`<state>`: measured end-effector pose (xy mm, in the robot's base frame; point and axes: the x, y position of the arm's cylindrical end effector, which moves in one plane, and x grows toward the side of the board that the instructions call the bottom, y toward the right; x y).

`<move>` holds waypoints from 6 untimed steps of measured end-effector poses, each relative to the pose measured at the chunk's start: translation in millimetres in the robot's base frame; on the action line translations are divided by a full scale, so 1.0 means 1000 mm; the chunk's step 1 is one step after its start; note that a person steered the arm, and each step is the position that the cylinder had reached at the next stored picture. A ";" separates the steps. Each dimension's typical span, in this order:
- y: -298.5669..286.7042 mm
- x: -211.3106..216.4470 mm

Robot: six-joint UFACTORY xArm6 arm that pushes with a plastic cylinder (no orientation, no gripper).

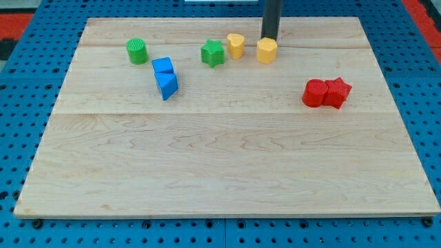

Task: Place the yellow hexagon above the red star

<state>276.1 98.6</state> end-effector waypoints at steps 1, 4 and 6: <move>-0.034 -0.001; -0.106 0.033; -0.024 0.033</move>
